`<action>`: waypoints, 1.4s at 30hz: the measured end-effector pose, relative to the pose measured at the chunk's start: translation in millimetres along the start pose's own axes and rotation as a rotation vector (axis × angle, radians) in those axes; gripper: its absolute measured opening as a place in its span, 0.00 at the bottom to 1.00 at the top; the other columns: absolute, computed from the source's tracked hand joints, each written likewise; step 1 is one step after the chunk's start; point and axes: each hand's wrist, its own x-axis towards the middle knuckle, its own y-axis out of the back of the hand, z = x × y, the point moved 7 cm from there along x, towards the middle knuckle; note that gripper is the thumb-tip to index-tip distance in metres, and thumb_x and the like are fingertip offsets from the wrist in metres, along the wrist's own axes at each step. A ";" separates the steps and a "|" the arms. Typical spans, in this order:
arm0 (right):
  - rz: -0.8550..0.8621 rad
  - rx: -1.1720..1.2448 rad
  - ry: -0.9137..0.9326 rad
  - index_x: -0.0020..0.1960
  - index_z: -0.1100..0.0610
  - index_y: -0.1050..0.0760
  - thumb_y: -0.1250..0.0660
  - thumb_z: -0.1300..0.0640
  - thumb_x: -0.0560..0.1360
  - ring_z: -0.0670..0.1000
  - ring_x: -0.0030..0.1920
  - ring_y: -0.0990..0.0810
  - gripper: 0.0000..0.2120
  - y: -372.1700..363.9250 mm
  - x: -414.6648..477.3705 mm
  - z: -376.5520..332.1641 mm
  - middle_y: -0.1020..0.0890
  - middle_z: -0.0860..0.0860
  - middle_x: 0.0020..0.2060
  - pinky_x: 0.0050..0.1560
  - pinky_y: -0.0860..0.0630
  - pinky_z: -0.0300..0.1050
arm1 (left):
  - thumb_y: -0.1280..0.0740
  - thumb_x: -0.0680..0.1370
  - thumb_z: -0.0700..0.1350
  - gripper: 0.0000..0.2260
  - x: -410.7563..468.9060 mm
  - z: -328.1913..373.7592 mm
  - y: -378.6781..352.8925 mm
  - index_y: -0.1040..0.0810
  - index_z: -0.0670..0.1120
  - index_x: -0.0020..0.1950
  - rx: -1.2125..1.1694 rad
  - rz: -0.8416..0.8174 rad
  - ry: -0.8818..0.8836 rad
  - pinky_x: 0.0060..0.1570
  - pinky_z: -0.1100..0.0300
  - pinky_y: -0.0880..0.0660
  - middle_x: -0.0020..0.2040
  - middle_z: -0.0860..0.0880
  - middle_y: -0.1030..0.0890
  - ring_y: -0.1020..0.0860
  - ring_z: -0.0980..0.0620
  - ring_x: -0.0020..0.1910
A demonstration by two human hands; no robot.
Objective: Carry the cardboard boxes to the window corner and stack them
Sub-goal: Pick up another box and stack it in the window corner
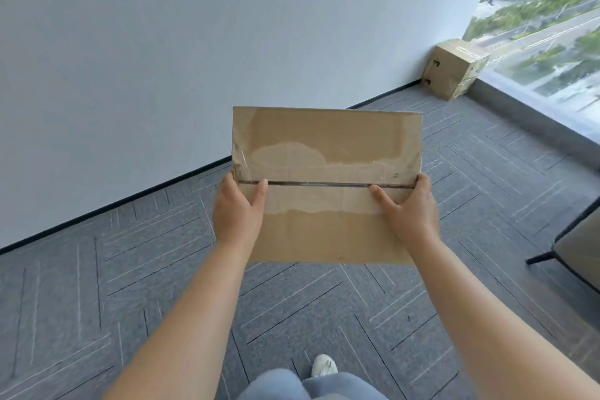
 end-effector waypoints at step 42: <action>0.367 0.066 -0.256 0.68 0.58 0.39 0.29 0.40 0.68 0.57 0.60 0.26 0.38 57.8 760.5 -16.9 0.26 0.55 0.61 0.55 0.26 0.53 | 0.39 0.77 0.56 0.27 591.1 453.4 -511.6 0.37 0.41 0.70 -0.015 -0.306 -0.334 0.61 0.51 0.31 0.67 0.44 0.29 0.31 0.43 0.65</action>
